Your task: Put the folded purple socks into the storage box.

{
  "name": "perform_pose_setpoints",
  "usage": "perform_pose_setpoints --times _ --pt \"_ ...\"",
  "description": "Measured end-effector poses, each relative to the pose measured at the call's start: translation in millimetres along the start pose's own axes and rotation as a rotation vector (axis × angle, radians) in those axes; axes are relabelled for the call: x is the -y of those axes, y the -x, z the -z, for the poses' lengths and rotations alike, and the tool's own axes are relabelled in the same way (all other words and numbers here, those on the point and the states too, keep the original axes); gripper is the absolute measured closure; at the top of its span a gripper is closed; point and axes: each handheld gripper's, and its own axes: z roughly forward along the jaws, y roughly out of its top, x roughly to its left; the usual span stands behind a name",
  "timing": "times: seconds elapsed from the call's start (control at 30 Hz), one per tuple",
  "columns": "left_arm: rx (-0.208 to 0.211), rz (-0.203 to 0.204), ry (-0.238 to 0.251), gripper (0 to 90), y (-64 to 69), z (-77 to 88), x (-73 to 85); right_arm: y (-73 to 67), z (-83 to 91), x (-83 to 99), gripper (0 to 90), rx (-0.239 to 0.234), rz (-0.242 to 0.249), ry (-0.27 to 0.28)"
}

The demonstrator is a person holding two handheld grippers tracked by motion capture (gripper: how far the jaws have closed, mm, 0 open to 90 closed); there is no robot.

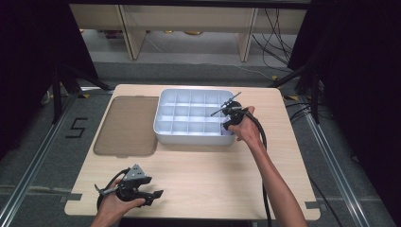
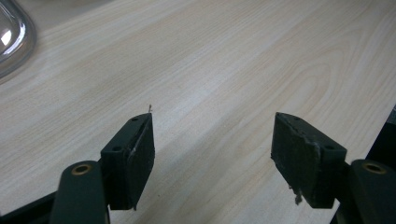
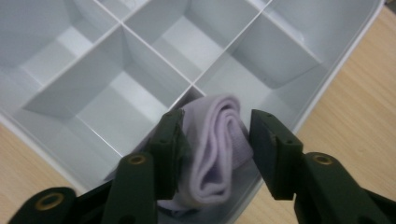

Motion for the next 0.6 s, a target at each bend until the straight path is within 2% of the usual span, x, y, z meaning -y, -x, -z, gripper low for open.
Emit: perform_pose_setpoints --times 0.07,0.1,0.13,0.17,0.2,0.23,0.27,0.3,0.37,0.43,0.57,0.6 --pt "0.007 0.005 0.007 29.8 0.5 0.0 -0.1 1.1 4.1 -1.1 56.9 -0.007 -0.004 0.017" --pt "0.001 -0.001 0.002 29.8 -0.2 1.1 -0.3 3.6 12.4 -3.8 65.9 -0.018 -0.007 0.044" --pt "0.002 0.000 0.001 29.8 -0.2 1.3 -0.4 5.3 15.4 -4.8 70.4 -0.022 -0.004 0.056" --pt "0.002 -0.004 -0.001 29.8 -0.2 1.6 -0.5 5.7 16.5 -5.6 75.9 -0.039 -0.008 0.053" --pt "0.002 -0.005 -0.002 29.8 0.2 1.5 -0.5 6.9 16.6 -5.7 79.2 -0.037 0.011 0.041" --pt "0.001 -0.002 -0.003 29.8 0.7 1.6 -0.4 6.1 14.3 -5.6 81.9 -0.035 0.009 0.023" --pt "0.001 -0.002 -0.003 29.9 0.7 1.6 -0.4 6.1 14.3 -5.6 81.9 -0.035 0.009 0.023" --pt "0.001 -0.001 -0.002 29.9 0.7 1.1 -0.5 4.4 6.3 -3.6 84.7 -0.035 0.021 -0.015" --pt "-0.004 -0.006 -0.007 30.0 0.2 1.3 -0.6 3.4 0.9 -2.5 85.1 -0.037 0.026 -0.024" --pt "0.004 0.000 0.001 30.0 0.1 0.4 0.0 0.1 -11.7 -0.4 85.9 -0.037 0.048 -0.070" --pt "0.005 -0.011 -0.006 30.1 -0.8 1.9 -0.4 -5.3 -20.9 0.4 86.3 -0.044 0.058 -0.094" --pt "0.004 -0.017 -0.006 30.2 -1.0 2.7 -0.4 -8.7 -27.8 1.4 86.3 -0.049 0.069 -0.110"
